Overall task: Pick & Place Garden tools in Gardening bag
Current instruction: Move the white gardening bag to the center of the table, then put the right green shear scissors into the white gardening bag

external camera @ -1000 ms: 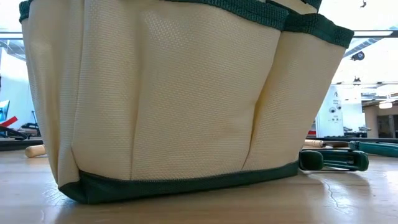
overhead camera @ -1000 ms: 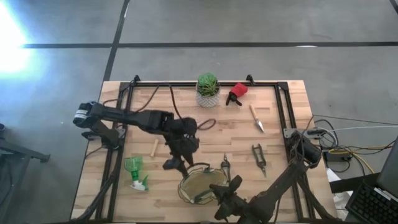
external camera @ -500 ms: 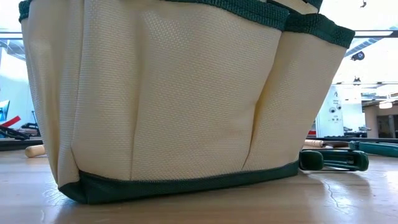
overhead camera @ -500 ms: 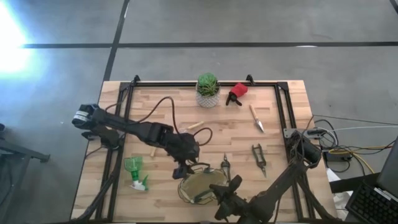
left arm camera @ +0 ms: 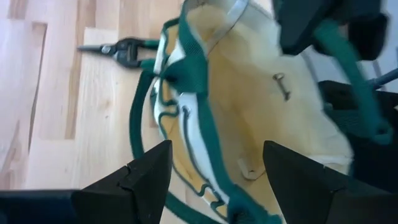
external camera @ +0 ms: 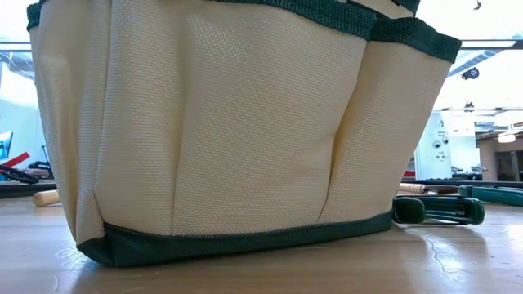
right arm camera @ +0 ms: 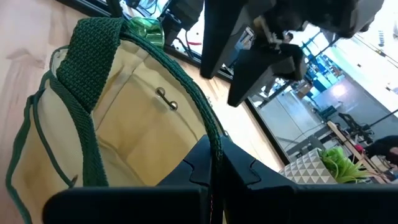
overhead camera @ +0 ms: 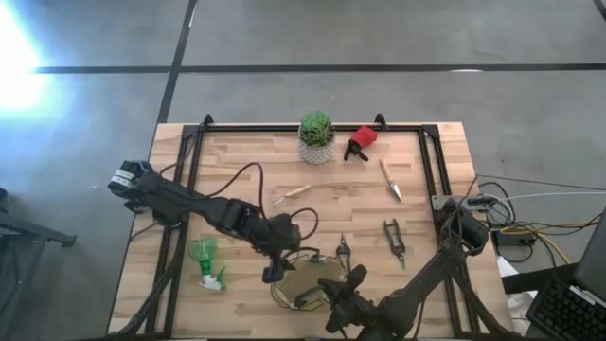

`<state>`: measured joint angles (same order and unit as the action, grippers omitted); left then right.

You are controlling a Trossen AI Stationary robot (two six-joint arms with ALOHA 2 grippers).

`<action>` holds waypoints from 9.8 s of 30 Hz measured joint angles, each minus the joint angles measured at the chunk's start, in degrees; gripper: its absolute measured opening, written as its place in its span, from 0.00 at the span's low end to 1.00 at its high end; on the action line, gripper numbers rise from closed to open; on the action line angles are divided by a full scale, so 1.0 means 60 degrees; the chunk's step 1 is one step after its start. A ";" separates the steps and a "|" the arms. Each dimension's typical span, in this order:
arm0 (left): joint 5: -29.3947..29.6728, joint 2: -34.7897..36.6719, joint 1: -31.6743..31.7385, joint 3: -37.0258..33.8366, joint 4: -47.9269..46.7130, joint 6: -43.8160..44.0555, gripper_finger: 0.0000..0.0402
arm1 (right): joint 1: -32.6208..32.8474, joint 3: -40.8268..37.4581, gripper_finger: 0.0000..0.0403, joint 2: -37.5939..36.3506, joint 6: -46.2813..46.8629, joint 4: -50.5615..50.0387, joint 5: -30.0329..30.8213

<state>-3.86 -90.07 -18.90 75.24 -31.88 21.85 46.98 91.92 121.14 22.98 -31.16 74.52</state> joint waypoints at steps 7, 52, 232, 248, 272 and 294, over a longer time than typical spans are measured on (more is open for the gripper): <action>0.0288 -0.0010 -0.0014 -0.0513 0.0260 0.0311 0.63 | -0.0004 0.0000 0.02 0.0000 0.0000 0.0003 0.0000; 0.0424 -0.1252 0.0034 0.0397 0.0360 0.0100 0.01 | -0.0197 -0.0008 0.02 0.0000 -0.0160 0.0000 -0.0423; -0.0255 -0.0956 0.1888 0.0919 -0.0980 0.0543 0.60 | 0.1792 -1.0663 0.02 -1.2098 -0.0576 0.6714 -0.4167; 0.1304 0.2713 0.1739 0.0950 -0.2029 -0.0263 0.54 | 0.1785 -1.0699 0.02 -1.1658 -0.0286 0.6695 -0.4178; 0.3186 0.8509 0.1166 -0.7802 0.3689 -0.0435 0.49 | 0.1559 -1.0677 0.03 -1.1362 0.6457 0.4994 -0.2819; 0.3079 0.9560 0.1166 -0.8852 0.4554 -0.0917 0.49 | -0.0709 -0.7390 0.10 -0.8130 1.5118 -0.4821 -0.8261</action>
<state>14.61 -32.71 -11.90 22.13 -4.56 16.35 42.73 47.58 72.36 113.69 -60.08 24.95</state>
